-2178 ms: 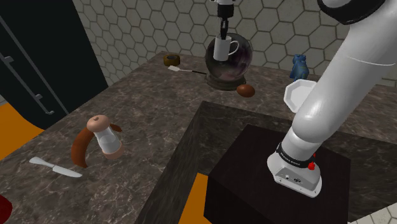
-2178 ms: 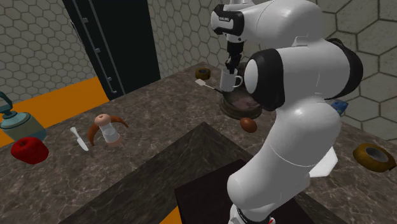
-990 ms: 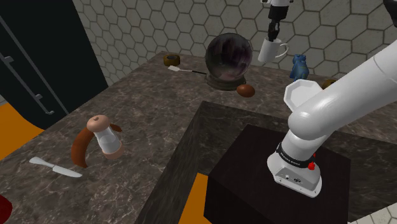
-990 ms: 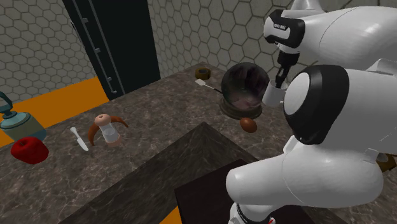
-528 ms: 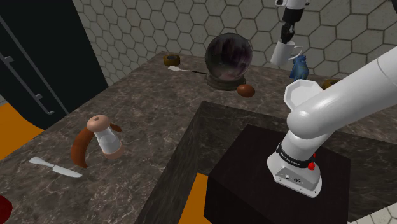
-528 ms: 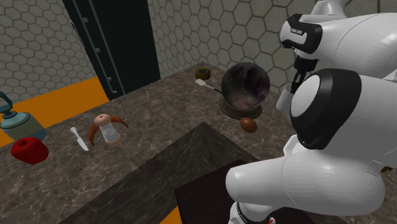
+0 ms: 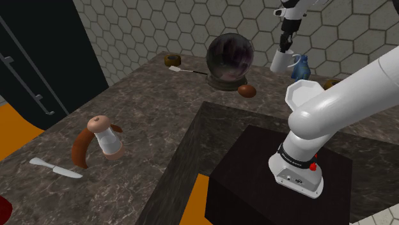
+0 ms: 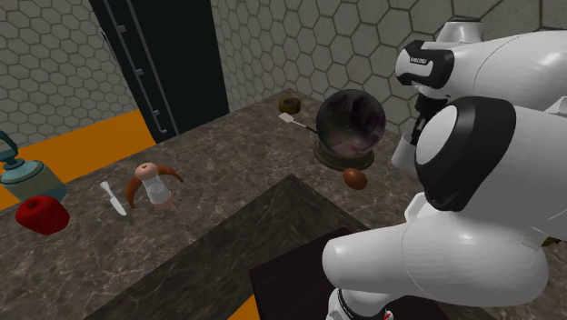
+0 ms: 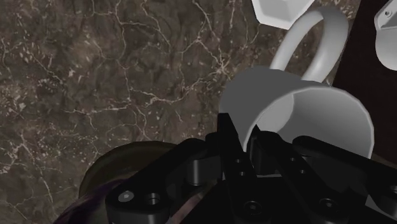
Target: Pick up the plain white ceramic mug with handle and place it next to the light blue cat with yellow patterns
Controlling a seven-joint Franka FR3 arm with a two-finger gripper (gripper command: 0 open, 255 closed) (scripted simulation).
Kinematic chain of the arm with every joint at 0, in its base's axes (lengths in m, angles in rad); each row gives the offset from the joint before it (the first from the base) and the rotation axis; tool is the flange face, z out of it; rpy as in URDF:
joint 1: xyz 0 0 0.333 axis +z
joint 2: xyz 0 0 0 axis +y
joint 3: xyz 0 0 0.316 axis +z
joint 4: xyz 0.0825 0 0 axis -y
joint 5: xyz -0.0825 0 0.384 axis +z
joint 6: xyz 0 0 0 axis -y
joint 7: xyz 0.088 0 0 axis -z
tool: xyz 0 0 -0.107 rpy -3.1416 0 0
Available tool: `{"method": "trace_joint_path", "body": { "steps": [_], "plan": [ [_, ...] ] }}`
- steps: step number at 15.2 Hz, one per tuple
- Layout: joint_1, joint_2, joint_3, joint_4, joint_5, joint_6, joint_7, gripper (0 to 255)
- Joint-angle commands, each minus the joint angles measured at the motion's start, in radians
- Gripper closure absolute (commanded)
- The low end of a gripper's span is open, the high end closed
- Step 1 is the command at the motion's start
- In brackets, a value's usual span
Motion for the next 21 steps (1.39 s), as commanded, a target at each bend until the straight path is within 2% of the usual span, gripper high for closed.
{"method": "trace_joint_path", "body": {
  "steps": [1,21],
  "plan": [
    [-0.002,-0.002,-0.004,-0.03,-0.004,0.029,0.002,255],
    [-0.003,0.087,-0.061,-0.231,-0.012,0.316,-0.001,255]
  ]
}}
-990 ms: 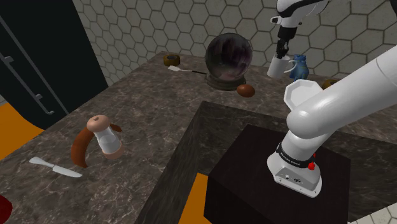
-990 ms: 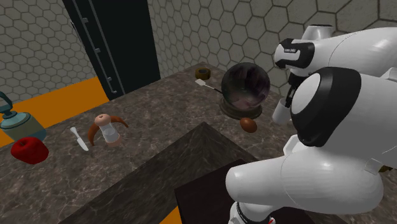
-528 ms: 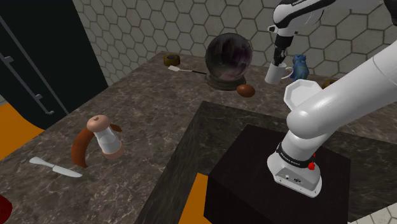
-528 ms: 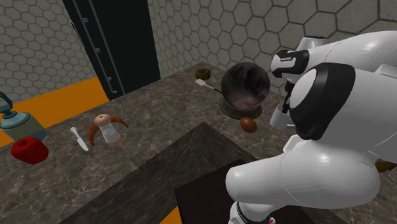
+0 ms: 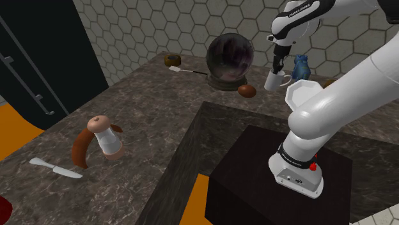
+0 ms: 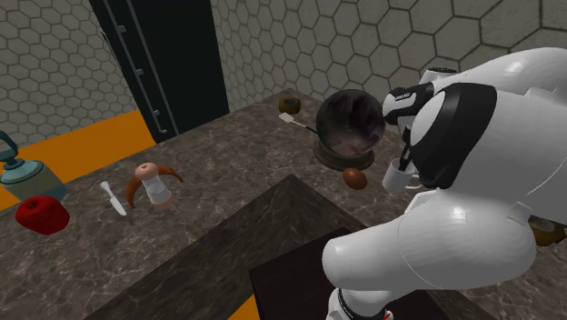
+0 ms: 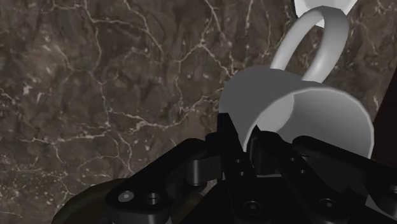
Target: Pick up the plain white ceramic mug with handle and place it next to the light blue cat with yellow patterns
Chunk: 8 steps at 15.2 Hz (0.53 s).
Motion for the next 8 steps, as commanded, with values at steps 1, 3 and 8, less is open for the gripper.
{"method": "trace_joint_path", "body": {
  "steps": [1,3,8],
  "plan": [
    [0.0,0.013,-0.007,-0.015,0.001,0.029,-0.003,255],
    [0.002,0.029,-0.014,-0.031,0.003,0.06,-0.006,255],
    [0.007,0.074,-0.03,-0.064,0.013,0.135,-0.015,255]
  ]
}}
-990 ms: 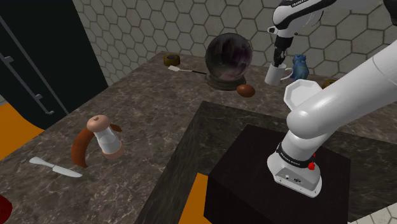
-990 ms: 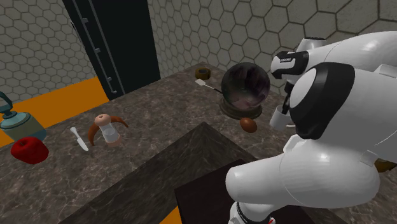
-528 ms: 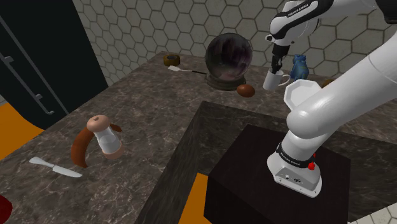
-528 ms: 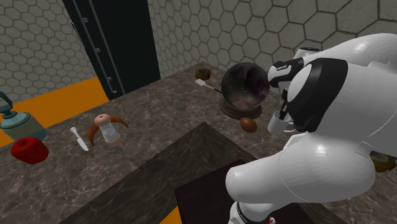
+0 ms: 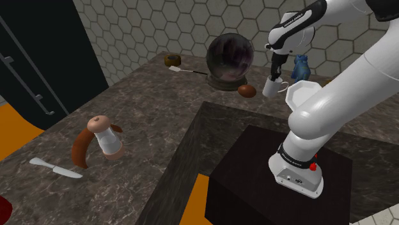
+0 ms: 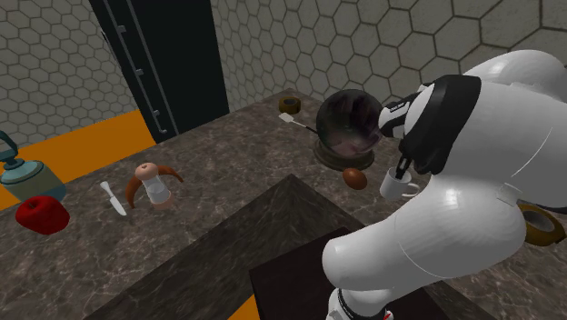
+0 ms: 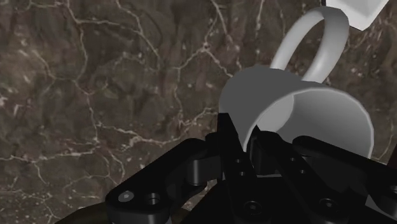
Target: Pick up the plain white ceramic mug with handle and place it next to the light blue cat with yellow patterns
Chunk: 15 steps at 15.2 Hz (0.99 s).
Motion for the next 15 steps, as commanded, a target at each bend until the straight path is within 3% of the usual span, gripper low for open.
{"method": "trace_joint_path", "body": {
  "steps": [1,7,8,13,15],
  "plan": [
    [0.001,0.006,-0.001,-0.006,0.002,0.013,0.0,255],
    [0.001,0.006,-0.001,-0.006,0.002,0.013,0.0,255],
    [0.001,0.006,-0.001,-0.006,0.002,0.013,0.0,0],
    [0.001,0.006,-0.001,-0.006,0.002,0.013,0.0,0],
    [-0.002,-0.038,0.016,0.029,-0.008,-0.065,0.012,0]
  ]
}}
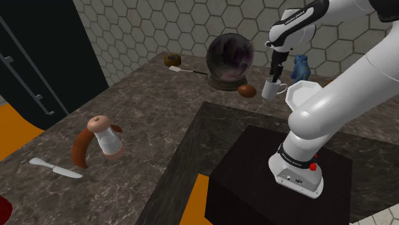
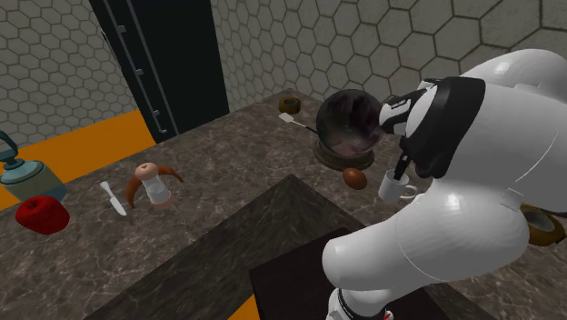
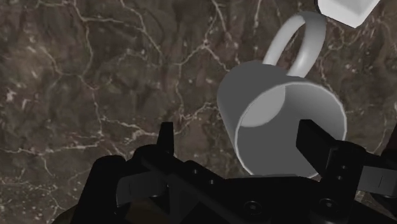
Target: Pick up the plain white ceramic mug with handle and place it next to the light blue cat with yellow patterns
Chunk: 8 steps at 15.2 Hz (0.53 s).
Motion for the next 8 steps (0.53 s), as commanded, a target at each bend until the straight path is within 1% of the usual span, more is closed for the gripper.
{"method": "trace_joint_path", "body": {
  "steps": [1,2,8],
  "plan": [
    [-0.003,-0.038,0.016,0.032,-0.007,-0.07,0.008,0],
    [-0.003,-0.052,0.022,0.049,-0.008,-0.1,0.011,0],
    [-0.004,-0.052,0.023,0.049,-0.008,-0.1,0.011,0]
  ]
}}
